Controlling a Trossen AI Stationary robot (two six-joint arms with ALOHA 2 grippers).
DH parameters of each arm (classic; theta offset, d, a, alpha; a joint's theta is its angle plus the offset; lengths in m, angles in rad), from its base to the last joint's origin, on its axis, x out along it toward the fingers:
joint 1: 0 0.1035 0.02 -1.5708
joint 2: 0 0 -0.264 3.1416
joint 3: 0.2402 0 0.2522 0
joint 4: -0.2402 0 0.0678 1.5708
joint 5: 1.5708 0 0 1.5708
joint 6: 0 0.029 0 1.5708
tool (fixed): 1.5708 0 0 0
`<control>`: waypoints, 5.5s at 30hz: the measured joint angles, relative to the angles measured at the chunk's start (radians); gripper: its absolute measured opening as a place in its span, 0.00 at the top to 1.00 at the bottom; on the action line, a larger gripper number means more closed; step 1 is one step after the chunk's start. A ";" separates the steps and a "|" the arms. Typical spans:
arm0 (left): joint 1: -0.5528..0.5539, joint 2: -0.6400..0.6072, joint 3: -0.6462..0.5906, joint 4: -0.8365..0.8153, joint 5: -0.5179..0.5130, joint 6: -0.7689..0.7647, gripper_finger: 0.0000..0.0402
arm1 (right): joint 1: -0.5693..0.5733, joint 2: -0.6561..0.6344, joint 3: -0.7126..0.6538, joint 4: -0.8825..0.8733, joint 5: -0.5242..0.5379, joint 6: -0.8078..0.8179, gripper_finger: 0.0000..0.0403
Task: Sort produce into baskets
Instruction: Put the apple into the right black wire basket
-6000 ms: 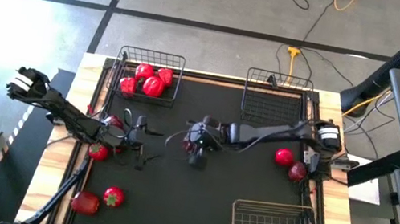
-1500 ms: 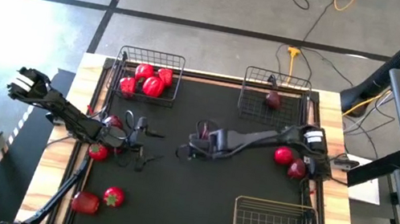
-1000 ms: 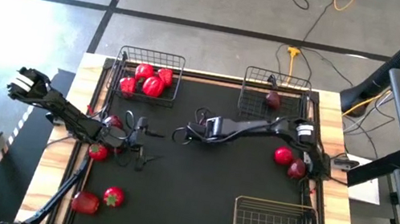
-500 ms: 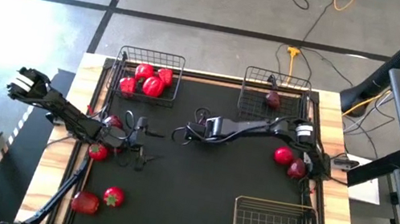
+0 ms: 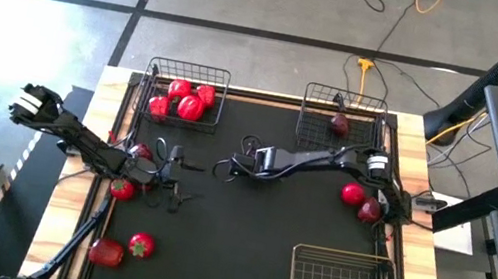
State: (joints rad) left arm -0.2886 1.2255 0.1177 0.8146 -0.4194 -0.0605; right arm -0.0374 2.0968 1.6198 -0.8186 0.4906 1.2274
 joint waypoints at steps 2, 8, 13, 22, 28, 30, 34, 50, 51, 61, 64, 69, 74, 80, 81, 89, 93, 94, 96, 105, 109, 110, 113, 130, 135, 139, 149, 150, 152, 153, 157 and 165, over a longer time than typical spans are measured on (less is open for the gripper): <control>0.000 0.000 0.000 0.000 0.000 0.000 0.16 | 0.002 0.000 -0.001 0.012 -0.001 -0.009 0.05; 0.000 0.000 0.000 0.000 0.000 0.000 0.16 | 0.022 0.000 -0.003 0.032 0.000 -0.121 0.05; 0.000 0.000 0.000 0.000 0.000 0.000 0.16 | 0.056 0.000 -0.003 0.043 0.003 -0.292 0.05; 0.000 0.000 0.000 0.000 0.000 0.000 0.16 | 0.128 0.002 0.010 0.048 0.036 -0.465 0.05; 0.000 0.000 0.000 0.001 0.000 0.000 0.16 | 0.144 0.005 0.052 0.049 0.037 -0.382 0.05; 0.000 0.000 0.000 0.001 0.000 0.000 0.16 | 0.144 0.003 0.054 0.049 0.040 -0.338 0.05; 0.000 0.000 0.000 0.001 0.000 0.000 0.16 | 0.142 0.003 0.042 0.047 0.031 -0.248 0.05; 0.000 0.001 0.000 0.016 0.000 -0.001 0.16 | 0.136 0.063 0.021 0.071 -0.083 -0.069 0.05; 0.000 0.001 0.000 0.015 0.000 -0.001 0.16 | 0.134 0.063 0.022 0.071 -0.087 -0.068 0.05; 0.000 0.002 0.000 0.015 0.000 -0.001 0.16 | 0.128 -0.061 0.019 0.051 -0.079 -0.100 0.16; 0.000 0.002 0.000 0.015 0.000 -0.001 0.16 | 0.121 -0.154 0.020 -0.005 -0.050 -0.126 0.16; 0.000 0.002 0.000 0.016 0.000 -0.004 0.16 | 0.045 -0.340 0.021 -0.288 0.060 -0.043 0.16; 0.000 0.002 0.000 0.020 0.000 -0.005 0.16 | -0.126 -0.474 -0.015 -0.588 0.099 0.068 0.16; 0.000 0.002 0.000 0.028 0.000 -0.002 0.16 | -0.367 -0.513 -0.124 -0.462 0.018 -0.048 0.17; 0.000 0.002 0.000 0.030 0.000 -0.001 0.16 | -0.402 -0.504 -0.141 -0.411 -0.006 -0.101 0.17; 0.000 0.002 0.000 0.032 0.000 0.014 0.16 | -0.645 -0.385 -0.181 -0.271 -0.136 -0.244 0.11; 0.000 0.002 0.000 0.032 0.001 0.014 0.16 | -0.692 -0.340 -0.181 -0.270 -0.184 -0.272 0.09; 0.000 0.002 0.000 0.031 0.002 0.013 0.16 | -0.699 -0.330 -0.181 -0.269 -0.200 -0.273 0.09; 0.000 0.002 0.000 0.031 0.002 0.009 0.16 | -0.709 -0.315 -0.181 -0.269 -0.212 -0.273 0.09; 0.000 0.002 0.000 0.031 0.014 -0.001 0.16 | -0.721 -0.338 -0.149 -0.272 -0.193 -0.348 0.08; 0.000 0.002 0.000 0.031 0.014 -0.001 0.16 | -0.722 -0.379 -0.126 -0.268 -0.188 -0.375 0.08; 0.000 0.002 0.000 0.031 0.014 -0.001 0.16 | -0.722 -0.383 -0.126 -0.267 -0.202 -0.374 0.08; 0.000 0.002 0.000 0.031 0.014 -0.002 0.16 | -0.720 -0.383 -0.132 -0.267 -0.264 -0.365 0.08; 0.000 0.002 0.000 0.031 0.018 -0.001 0.16 | -0.764 -0.321 -0.150 -0.128 -0.391 -0.370 0.08; 0.000 0.002 0.000 0.031 0.019 -0.001 0.16 | -0.768 -0.319 -0.150 -0.123 -0.404 -0.363 0.08; 0.000 0.002 0.000 0.031 0.019 -0.001 0.16 | -0.768 -0.319 -0.150 -0.102 -0.395 -0.375 0.08; 0.000 0.002 0.000 0.031 0.030 0.000 0.16 | -0.768 -0.287 -0.155 -0.092 -0.404 -0.365 0.08; 0.000 0.002 0.000 0.031 0.030 0.000 0.16 | -0.768 -0.286 -0.154 -0.109 -0.405 -0.365 0.08; 0.000 0.002 0.000 0.031 0.030 0.000 0.16 | -0.768 -0.286 -0.154 -0.141 -0.409 -0.375 0.08; 0.000 0.002 0.000 0.030 0.030 0.000 0.16 | -0.768 -0.289 -0.154 -0.146 -0.409 -0.375 0.08; 0.000 0.002 0.000 0.031 0.031 0.000 0.16 | -0.772 -0.329 -0.130 -0.188 -0.389 -0.384 0.10; 0.000 0.002 0.000 0.030 0.030 0.000 0.16 | -0.656 -0.524 -0.101 -0.302 -0.389 -0.375 0.24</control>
State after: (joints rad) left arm -0.2882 1.2270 0.1177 0.8448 -0.3893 -0.0605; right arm -0.6932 1.5727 1.5192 -1.1202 0.1011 0.8524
